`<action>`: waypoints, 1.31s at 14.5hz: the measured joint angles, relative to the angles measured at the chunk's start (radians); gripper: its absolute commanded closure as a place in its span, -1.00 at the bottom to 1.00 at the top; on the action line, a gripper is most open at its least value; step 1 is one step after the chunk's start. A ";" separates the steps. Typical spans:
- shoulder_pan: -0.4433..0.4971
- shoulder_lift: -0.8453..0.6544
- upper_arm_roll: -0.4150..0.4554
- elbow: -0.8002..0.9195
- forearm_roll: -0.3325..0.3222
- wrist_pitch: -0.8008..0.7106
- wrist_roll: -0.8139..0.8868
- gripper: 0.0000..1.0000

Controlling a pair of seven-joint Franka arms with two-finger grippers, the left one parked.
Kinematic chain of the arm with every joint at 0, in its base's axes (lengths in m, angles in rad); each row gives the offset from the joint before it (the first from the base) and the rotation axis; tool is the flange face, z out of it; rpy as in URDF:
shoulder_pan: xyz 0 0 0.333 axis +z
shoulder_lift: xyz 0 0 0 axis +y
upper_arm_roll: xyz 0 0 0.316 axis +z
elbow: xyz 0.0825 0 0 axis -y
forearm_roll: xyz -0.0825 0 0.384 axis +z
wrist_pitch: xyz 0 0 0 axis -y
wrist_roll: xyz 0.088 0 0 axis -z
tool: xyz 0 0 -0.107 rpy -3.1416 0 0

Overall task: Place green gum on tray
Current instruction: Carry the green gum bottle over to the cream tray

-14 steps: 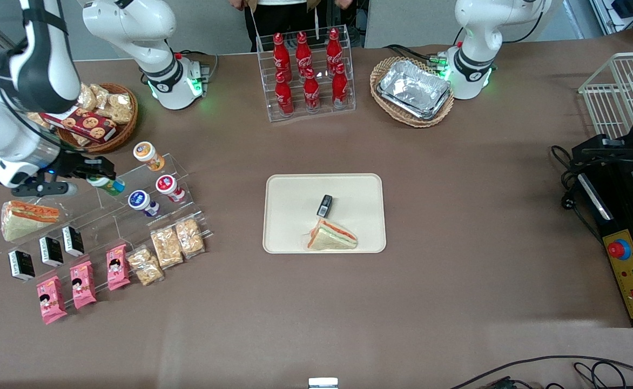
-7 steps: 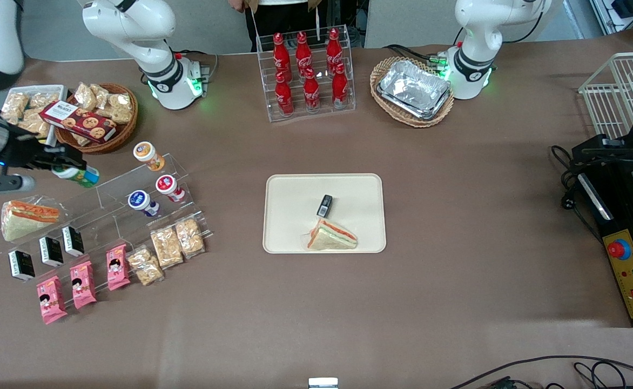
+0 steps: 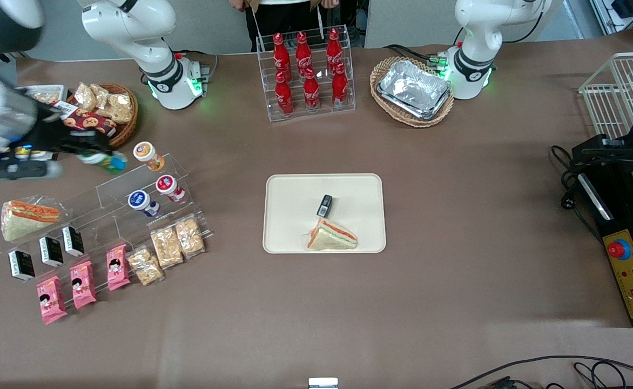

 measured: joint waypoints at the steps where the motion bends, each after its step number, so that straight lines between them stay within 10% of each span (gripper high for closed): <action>1: 0.049 0.004 0.002 0.001 0.002 0.003 0.065 0.21; 9: 0.342 0.092 0.008 -0.117 0.003 0.245 0.443 0.21; 19: 0.460 0.215 0.011 -0.375 0.101 0.698 0.494 0.21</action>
